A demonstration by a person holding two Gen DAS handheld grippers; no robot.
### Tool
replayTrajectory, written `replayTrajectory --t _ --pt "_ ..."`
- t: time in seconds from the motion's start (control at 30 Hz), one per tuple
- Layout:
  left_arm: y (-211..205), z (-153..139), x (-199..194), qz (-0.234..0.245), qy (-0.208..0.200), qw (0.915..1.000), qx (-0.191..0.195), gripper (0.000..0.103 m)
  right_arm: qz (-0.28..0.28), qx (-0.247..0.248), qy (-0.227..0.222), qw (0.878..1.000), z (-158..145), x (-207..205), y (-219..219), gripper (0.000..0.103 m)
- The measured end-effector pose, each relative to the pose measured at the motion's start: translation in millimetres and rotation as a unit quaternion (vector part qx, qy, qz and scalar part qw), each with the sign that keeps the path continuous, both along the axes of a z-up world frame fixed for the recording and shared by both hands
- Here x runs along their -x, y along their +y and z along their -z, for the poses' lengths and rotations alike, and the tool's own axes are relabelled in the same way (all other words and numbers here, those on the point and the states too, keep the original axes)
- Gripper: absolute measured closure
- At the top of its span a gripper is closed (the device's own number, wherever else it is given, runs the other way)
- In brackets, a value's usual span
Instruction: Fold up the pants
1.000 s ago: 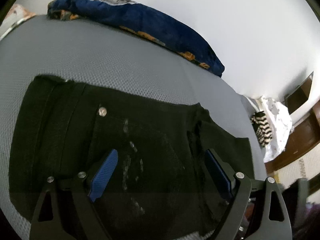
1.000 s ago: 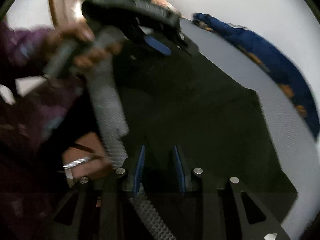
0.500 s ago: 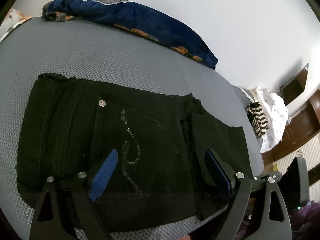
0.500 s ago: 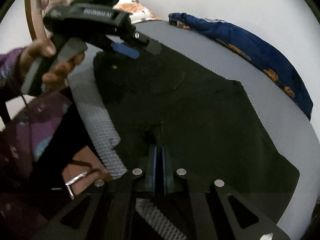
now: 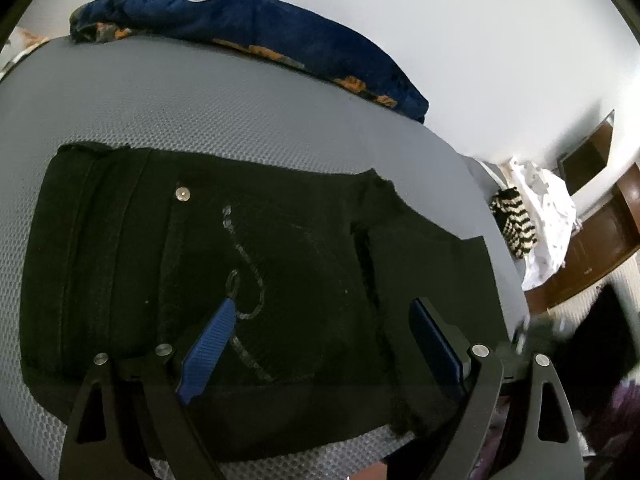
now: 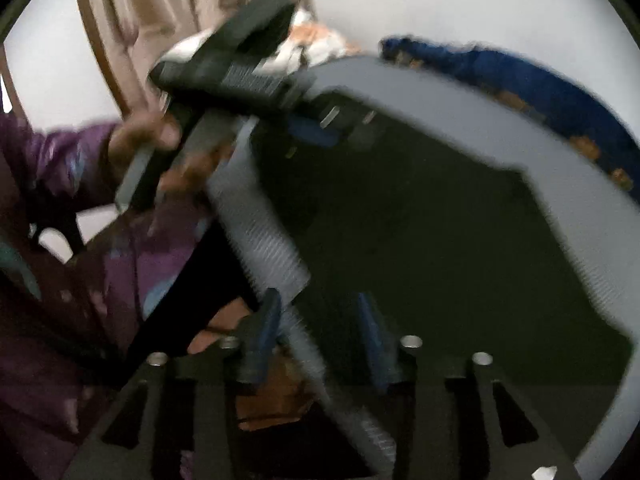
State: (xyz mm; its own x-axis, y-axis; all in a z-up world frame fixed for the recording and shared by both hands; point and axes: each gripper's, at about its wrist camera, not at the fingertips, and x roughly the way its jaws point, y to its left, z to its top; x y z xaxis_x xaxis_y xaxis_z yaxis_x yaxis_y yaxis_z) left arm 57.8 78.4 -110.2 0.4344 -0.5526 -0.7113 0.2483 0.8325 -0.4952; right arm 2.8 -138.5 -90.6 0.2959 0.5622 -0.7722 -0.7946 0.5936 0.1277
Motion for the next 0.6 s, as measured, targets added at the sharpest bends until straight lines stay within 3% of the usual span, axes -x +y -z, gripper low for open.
replayTrajectory --t 0.13,0.2,0.4,0.5,0.53,0.57,0.6 --pt "1.5 4.2 -1.7 -0.009 0.008 0.9999 0.01 0.015 0.002 0.016 -0.038 0.999 -16.1 -55.2 -19.3 0.059" --pt "1.6 7.0 -2.7 -0.012 0.016 0.9997 0.013 0.015 -0.029 0.06 -0.052 0.996 -7.4 -80.8 -15.8 0.057" --pt "6.1 12.0 -6.0 -0.027 0.023 0.9993 0.008 0.015 -0.132 0.093 -0.021 0.987 22.3 -138.0 3.9 0.059" --pt "8.6 14.2 -9.5 -0.036 0.033 0.9987 0.013 0.015 -0.164 0.099 0.032 0.981 46.5 -161.2 10.9 0.059" --pt "9.0 14.7 -10.4 -0.038 0.035 0.9986 0.013 0.015 -0.169 0.087 0.037 0.981 46.4 -162.9 7.4 0.062" --pt "9.1 14.9 -10.9 -0.038 0.038 0.9985 0.012 0.015 -0.171 0.08 0.051 0.981 46.0 -167.2 6.4 0.078" --pt "8.5 15.0 -11.1 -0.037 0.039 0.9985 0.009 0.015 -0.171 0.076 0.061 0.98 45.0 -170.4 5.3 0.088"
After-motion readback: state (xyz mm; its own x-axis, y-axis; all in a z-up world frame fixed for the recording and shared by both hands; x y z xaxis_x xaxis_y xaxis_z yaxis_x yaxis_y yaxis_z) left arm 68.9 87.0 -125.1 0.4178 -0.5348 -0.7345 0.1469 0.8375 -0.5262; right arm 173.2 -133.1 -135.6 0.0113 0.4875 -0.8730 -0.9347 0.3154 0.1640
